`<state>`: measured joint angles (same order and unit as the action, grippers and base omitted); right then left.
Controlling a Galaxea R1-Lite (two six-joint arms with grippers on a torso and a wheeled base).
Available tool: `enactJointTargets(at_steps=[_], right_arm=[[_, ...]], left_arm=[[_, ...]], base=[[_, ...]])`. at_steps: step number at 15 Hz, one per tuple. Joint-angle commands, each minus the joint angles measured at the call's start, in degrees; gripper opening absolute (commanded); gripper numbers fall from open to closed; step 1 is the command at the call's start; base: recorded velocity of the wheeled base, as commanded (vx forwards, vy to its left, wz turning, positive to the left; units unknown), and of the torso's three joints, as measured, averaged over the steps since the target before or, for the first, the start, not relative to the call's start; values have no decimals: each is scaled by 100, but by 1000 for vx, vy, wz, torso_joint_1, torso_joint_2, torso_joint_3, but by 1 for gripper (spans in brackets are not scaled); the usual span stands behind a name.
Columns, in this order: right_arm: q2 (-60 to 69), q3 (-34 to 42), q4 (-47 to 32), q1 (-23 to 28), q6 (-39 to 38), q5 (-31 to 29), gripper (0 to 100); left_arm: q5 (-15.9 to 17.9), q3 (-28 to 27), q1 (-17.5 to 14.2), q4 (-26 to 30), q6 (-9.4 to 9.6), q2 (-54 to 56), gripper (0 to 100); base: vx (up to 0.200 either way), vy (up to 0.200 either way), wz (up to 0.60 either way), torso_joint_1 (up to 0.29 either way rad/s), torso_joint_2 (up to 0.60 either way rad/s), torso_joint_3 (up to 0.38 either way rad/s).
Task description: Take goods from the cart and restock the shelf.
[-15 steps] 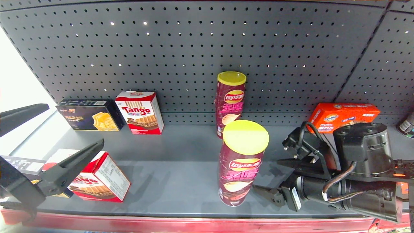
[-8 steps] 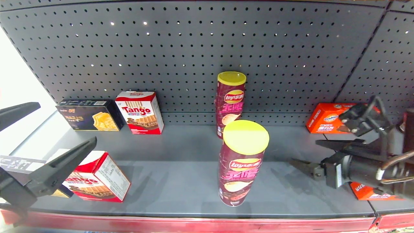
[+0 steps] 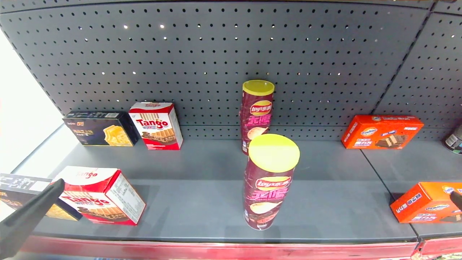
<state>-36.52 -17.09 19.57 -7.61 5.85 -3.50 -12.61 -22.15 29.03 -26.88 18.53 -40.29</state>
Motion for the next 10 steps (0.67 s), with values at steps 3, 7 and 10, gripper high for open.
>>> enactJointTargets(at_steps=[3,7,10], right_arm=[[2914,1006,-1517,444,-23,-186,100],[3178,1709,-1289,453,-655,-195,100],[3178,1700,-2018,453,-559,227,100]], left_arm=[[-84,826,-2,-1,2,1058,100],[-146,1433,-231,957,-7,2113,100],[-155,1521,-336,2495,2,3282,100]], base=[[0,0,0,0,0,0],[0,0,0,0,0,0],[0,0,0,0,0,0]])
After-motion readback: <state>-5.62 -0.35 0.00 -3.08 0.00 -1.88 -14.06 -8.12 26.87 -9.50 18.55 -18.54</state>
